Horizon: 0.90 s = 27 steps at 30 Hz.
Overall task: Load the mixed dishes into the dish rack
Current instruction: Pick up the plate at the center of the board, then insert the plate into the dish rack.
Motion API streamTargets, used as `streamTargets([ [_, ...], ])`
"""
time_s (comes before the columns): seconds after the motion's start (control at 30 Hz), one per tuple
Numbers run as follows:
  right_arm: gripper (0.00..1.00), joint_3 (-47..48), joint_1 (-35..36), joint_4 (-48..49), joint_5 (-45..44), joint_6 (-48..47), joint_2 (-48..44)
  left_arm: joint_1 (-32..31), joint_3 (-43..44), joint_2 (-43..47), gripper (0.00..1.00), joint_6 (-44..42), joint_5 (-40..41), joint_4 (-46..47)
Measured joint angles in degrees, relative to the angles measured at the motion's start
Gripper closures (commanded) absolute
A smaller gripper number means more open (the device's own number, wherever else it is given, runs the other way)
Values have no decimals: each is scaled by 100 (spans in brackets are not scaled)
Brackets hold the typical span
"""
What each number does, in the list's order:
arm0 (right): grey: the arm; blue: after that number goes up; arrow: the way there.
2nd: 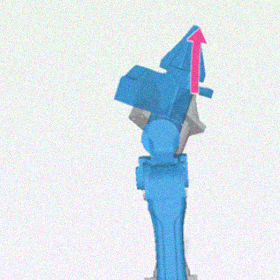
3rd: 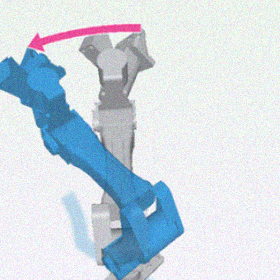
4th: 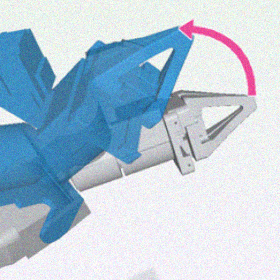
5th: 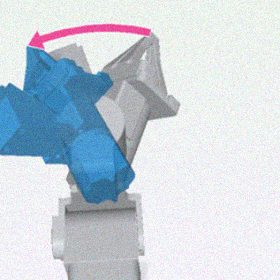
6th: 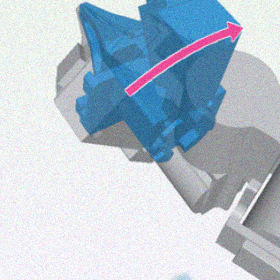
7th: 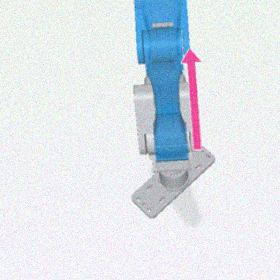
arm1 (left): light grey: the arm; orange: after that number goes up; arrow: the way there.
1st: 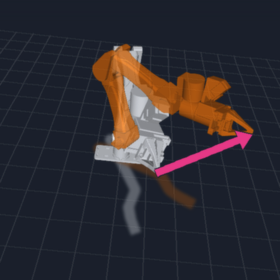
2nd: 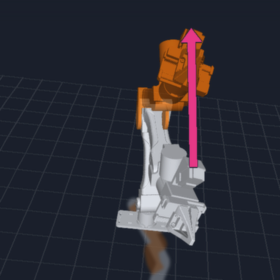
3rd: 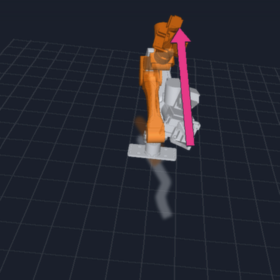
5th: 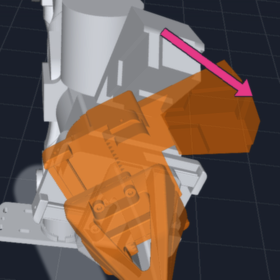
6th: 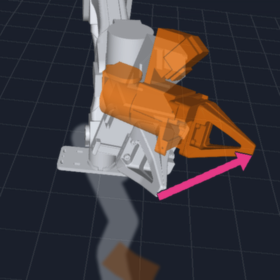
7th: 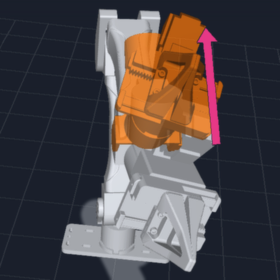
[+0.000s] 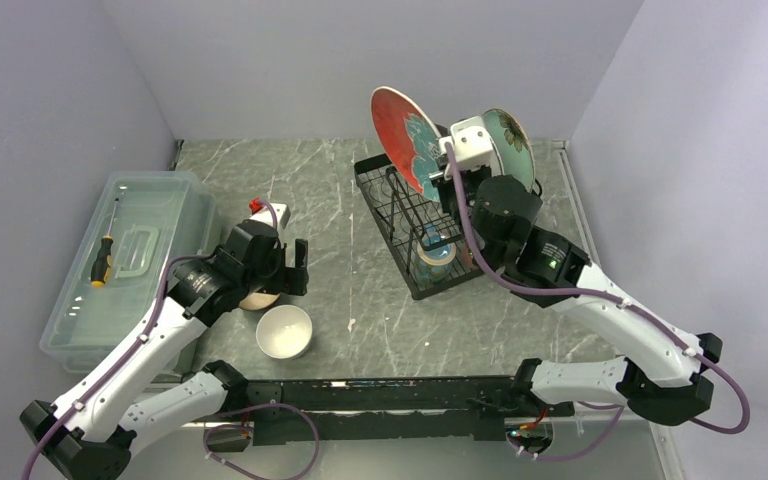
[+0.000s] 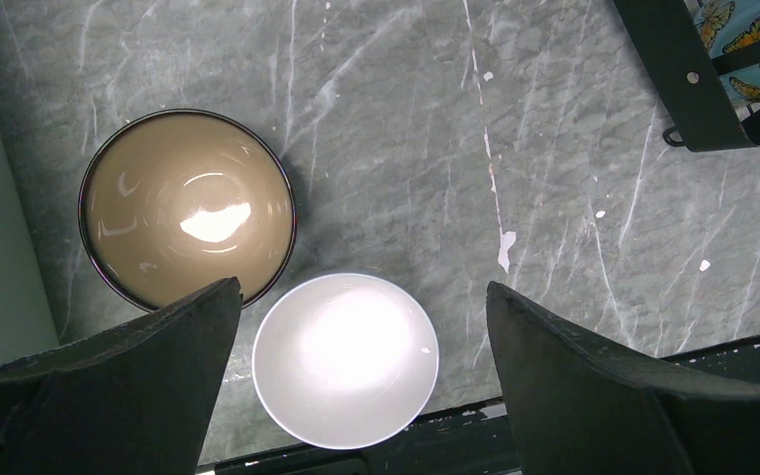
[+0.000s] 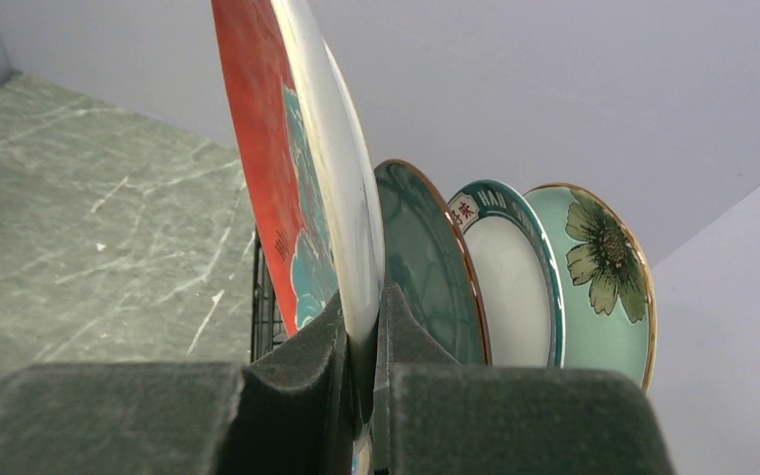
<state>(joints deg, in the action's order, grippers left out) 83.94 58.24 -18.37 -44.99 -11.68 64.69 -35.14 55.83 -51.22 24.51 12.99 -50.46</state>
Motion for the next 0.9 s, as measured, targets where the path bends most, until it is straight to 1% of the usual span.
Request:
streamTargets([
  [0.3, 100, -511, 0, 529, -223, -431, -2, 0, 0, 0, 0, 0, 4, 0],
  [0.73, 100, -1078, 2, 1207, -533, -590, -4, 0, 0, 15, 1, 2, 33, 0],
  [0.9, 100, -1290, 0, 1248, -603, -638, -4, 0, -2, 39, 1, 2, 39, -2],
])
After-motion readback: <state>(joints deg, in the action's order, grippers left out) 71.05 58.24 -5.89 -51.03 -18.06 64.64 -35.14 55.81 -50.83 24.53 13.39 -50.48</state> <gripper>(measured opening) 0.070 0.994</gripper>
